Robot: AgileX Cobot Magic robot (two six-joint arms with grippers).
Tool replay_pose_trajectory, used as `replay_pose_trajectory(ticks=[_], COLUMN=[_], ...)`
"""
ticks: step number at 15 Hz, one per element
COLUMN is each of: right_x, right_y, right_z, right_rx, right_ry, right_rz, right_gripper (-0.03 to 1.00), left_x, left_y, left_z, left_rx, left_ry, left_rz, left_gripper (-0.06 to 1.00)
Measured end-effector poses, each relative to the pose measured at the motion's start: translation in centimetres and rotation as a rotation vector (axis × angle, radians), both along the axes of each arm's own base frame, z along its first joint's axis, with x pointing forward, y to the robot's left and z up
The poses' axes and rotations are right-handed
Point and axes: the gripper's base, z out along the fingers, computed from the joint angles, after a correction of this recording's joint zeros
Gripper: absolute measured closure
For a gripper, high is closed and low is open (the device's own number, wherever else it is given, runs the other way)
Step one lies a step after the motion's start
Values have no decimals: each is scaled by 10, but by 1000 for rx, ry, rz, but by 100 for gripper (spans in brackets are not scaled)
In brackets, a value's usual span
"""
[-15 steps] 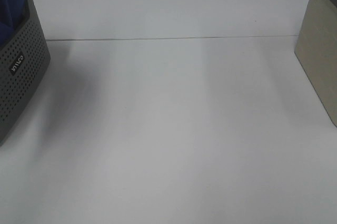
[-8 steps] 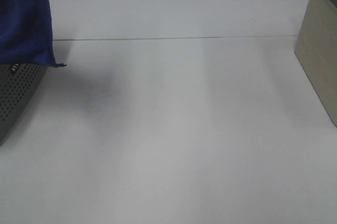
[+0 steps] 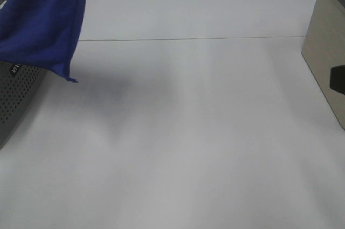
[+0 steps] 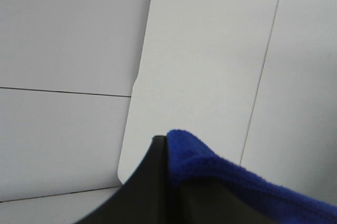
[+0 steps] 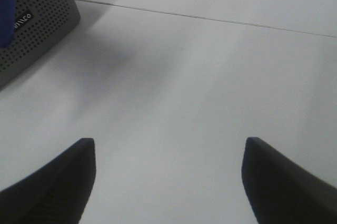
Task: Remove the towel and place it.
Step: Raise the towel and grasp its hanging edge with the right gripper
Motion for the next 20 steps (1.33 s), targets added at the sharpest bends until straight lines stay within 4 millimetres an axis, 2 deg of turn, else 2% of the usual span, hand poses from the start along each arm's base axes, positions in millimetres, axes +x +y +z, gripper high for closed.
replay_pose_trajectory(ticks=[2,4,5,9,13,16,20], right_x=[23,40,62,95,139,160,175], right_y=[7,14,21,36,44,48,52], right_z=[-5,-8,-15,-27,-32,-40,-48], right_rx=[32,78,119,177,228,271,316], right_ry=[0,-14,-60,-150,-114,-83,-56], right_rz=[66,115,187,358,429,467,496], right_gripper=[21,21,21,21,21,21,21], left_x=[5,9,13,11,9,10,9], left_y=[-17,-25,-32,-44,-58,-64,-70], left_z=[2,0,-7,-9,-11,-5,3], left_rx=[-42,-55,-76,-123,-161,-259,-375], left_ry=[-9,-4,24,35,18,-23,-64], left_rz=[-12,-17,-26,-67,-112,-137,-178], left_gripper=[94,94,94,94,94,94,94])
